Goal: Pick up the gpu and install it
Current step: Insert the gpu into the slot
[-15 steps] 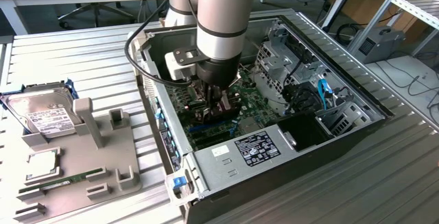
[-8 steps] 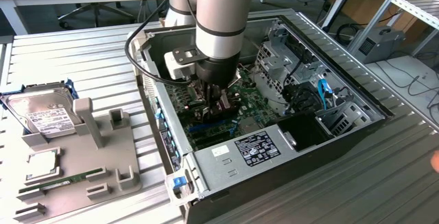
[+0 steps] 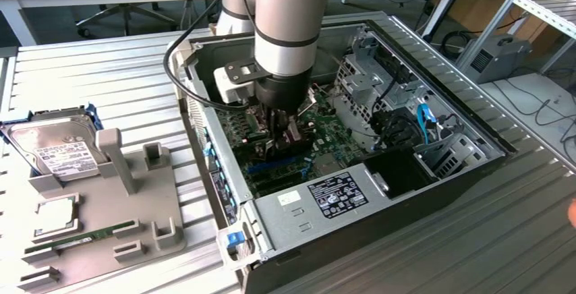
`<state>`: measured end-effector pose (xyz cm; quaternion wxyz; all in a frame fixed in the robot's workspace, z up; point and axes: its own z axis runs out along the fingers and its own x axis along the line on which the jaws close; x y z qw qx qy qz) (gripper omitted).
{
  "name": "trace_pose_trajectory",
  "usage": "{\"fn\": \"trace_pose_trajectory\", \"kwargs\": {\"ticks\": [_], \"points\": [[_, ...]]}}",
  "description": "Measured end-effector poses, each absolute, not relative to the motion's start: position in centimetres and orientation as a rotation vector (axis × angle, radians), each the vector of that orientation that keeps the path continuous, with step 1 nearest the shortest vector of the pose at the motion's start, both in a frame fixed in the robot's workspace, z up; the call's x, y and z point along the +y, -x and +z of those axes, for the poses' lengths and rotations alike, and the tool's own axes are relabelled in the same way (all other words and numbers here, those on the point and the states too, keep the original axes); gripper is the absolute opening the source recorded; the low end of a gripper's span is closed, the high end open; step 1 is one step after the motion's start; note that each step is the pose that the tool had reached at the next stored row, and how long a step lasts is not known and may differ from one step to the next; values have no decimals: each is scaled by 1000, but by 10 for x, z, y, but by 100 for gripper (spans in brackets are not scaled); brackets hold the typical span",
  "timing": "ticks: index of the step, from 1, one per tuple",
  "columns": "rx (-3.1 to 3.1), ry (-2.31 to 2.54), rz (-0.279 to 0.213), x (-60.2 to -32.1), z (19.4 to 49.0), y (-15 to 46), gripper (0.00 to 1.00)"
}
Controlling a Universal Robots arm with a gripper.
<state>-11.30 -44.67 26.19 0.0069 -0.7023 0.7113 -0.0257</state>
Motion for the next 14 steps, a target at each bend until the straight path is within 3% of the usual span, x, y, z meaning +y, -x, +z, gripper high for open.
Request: {"fn": "trace_pose_trajectory", "kwargs": {"ticks": [14], "points": [[2226,2200,-86,-450,260,117,26]]}}
